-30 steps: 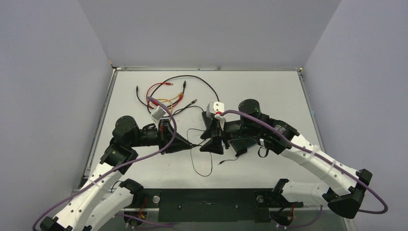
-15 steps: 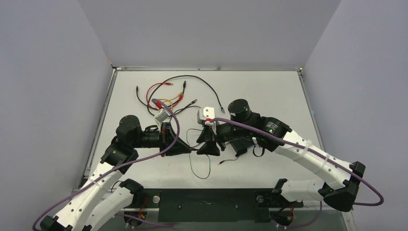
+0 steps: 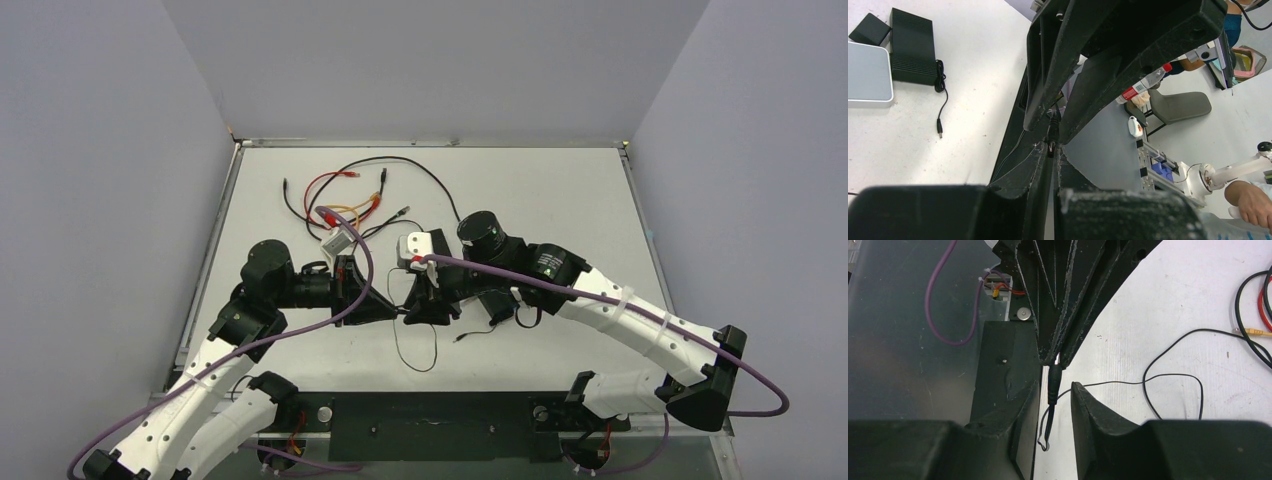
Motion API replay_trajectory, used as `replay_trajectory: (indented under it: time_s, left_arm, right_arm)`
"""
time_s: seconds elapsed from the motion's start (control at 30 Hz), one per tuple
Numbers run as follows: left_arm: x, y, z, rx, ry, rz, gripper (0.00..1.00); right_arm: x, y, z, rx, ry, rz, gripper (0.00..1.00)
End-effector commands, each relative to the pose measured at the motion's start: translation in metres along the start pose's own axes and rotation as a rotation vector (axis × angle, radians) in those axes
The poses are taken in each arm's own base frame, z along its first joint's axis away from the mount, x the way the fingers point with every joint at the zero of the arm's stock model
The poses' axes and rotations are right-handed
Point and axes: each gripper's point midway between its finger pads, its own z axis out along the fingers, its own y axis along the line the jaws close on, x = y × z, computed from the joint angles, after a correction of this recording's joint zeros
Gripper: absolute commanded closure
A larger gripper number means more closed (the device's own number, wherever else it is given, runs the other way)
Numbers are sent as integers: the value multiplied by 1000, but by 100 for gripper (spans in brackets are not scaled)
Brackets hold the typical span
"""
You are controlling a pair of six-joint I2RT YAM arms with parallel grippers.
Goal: Insert the plug into the switch port
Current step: Pick up the power from the center of the board.
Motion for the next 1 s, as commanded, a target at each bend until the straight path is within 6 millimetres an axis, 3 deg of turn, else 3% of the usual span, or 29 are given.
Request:
replay_trajectory:
  time_s: [0.0, 0.53, 0.6, 0.7, 0.87, 0.97]
  left_arm:
    - [-8, -15, -2, 37, -7, 66, 100]
    - [-6, -15, -2, 41, -2, 66, 100]
    - [-6, -14, -2, 40, -1, 63, 100]
    - [-5, -14, -1, 41, 2, 61, 100]
    - [-7, -10, 0, 29, 0, 54, 100]
    - [-8, -9, 0, 18, -7, 54, 83]
  right_arm:
    - [-22, 0, -4, 15, -46, -66, 74]
    - [-22, -1, -3, 23, -43, -68, 84]
    - [-22, -1, -3, 21, -42, -67, 86]
    - [-22, -2, -3, 27, -41, -69, 100]
    - [-19, -9, -5, 79, -29, -64, 100]
    - [-9, -18, -7, 140, -8, -26, 100]
